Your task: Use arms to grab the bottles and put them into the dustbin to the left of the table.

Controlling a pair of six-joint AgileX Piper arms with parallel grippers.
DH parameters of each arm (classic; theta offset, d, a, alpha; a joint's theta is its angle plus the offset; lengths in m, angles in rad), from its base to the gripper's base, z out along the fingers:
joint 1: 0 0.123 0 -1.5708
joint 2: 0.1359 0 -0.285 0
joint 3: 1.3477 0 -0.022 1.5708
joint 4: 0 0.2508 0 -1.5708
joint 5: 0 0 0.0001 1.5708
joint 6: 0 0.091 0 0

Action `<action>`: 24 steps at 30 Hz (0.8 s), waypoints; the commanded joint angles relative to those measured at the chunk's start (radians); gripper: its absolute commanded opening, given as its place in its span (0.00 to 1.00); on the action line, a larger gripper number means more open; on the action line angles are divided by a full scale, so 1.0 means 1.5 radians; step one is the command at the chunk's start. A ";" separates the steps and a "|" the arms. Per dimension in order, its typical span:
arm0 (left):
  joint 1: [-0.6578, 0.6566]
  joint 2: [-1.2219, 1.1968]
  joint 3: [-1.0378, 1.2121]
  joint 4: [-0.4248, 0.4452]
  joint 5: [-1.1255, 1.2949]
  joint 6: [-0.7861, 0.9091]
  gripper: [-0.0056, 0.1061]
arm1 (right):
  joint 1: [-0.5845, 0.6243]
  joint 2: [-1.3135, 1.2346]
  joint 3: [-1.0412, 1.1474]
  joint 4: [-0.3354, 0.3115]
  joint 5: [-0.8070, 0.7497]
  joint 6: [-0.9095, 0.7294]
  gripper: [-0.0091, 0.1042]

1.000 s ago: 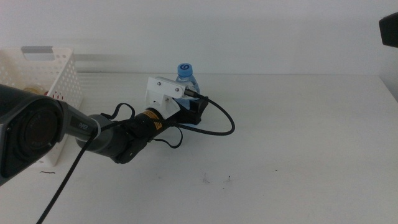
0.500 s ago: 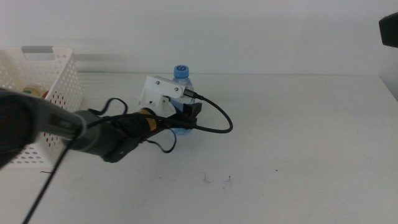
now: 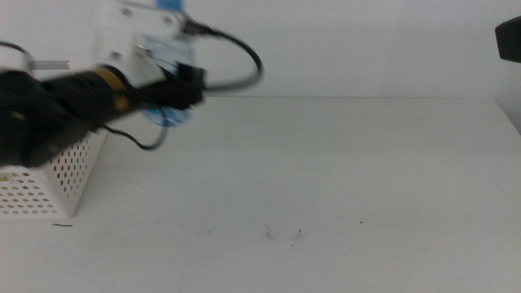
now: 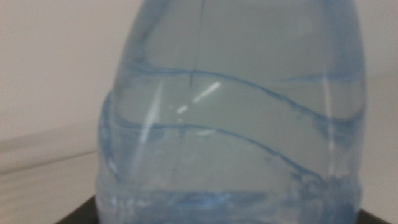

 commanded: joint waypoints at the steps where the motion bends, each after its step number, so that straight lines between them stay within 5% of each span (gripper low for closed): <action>1: 0.024 -0.052 -0.030 -0.060 0.101 0.010 0.21 | 0.001 -0.001 -0.005 -0.004 -0.008 -0.001 0.90; 4: 0.063 -0.070 -0.100 -0.201 0.242 0.138 0.21 | 0.001 -0.001 -0.005 -0.004 -0.008 -0.001 0.90; 7: 0.120 -0.062 -0.195 -0.396 0.385 0.412 0.21 | 0.001 -0.001 -0.005 -0.004 -0.008 -0.001 0.90; 9: 0.160 -0.051 -0.251 -0.455 0.454 0.500 0.21 | 0.001 -0.001 -0.005 -0.004 -0.008 -0.001 0.90; 24: 0.346 0.216 -0.576 -0.494 0.822 0.616 0.21 | 0.001 -0.001 -0.005 -0.004 -0.008 -0.001 0.90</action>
